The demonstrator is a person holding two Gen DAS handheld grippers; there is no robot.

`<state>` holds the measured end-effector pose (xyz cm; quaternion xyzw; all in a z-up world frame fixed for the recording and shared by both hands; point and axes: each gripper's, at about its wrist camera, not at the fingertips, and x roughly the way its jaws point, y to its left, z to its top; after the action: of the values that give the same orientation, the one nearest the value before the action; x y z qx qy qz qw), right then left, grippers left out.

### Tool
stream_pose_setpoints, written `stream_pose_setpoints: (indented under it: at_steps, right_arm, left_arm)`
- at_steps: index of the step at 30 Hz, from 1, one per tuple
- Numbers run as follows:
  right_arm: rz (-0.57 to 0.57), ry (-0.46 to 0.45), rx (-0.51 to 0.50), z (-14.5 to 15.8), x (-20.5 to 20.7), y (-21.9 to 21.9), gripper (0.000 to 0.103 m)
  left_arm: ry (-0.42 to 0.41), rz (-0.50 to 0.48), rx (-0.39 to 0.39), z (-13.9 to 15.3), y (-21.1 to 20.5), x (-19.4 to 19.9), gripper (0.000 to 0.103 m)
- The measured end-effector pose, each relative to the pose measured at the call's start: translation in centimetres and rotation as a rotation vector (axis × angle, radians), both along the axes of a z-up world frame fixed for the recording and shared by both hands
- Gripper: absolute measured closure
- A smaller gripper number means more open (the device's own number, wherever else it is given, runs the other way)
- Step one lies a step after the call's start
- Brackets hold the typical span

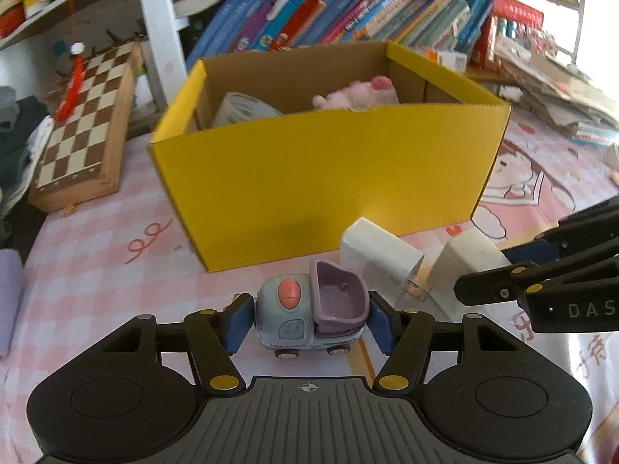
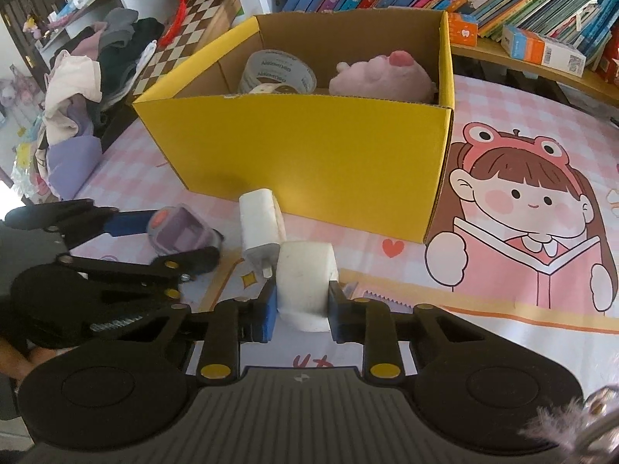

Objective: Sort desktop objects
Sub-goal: 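Close the left tool on the grey toy car while the right tool grasps the white charger block, then lift the toy car and charger block with both tools over the yellow box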

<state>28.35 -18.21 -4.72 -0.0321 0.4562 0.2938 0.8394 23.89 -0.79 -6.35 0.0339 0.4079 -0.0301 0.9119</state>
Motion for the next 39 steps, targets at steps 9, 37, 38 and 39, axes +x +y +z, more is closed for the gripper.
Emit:
stream_pose_setpoints:
  at_steps: [9, 37, 38, 39]
  right_arm:
    - [-0.016, -0.010, -0.011, 0.9, -2.3, -0.9, 0.079]
    - [-0.141, -0.060, -0.018, 2.8, -8.9, -2.4, 0.079]
    - [-0.142, -0.060, -0.018, 3.0, -9.0, -2.5, 0.079]
    - [-0.142, -0.061, -0.018, 3.1, -9.0, -2.5, 0.079]
  left_arm:
    - [-0.013, 0.037, -0.049, 1.4, 1.1, -2.7, 0.040]
    - [-0.100, -0.089, -0.062, 4.4, 0.2, -7.9, 0.040]
    - [-0.107, -0.099, -0.057, 4.7, 0.2, -7.9, 0.040]
    - [-0.115, -0.107, -0.052, 5.0, 0.1, -7.9, 0.040]
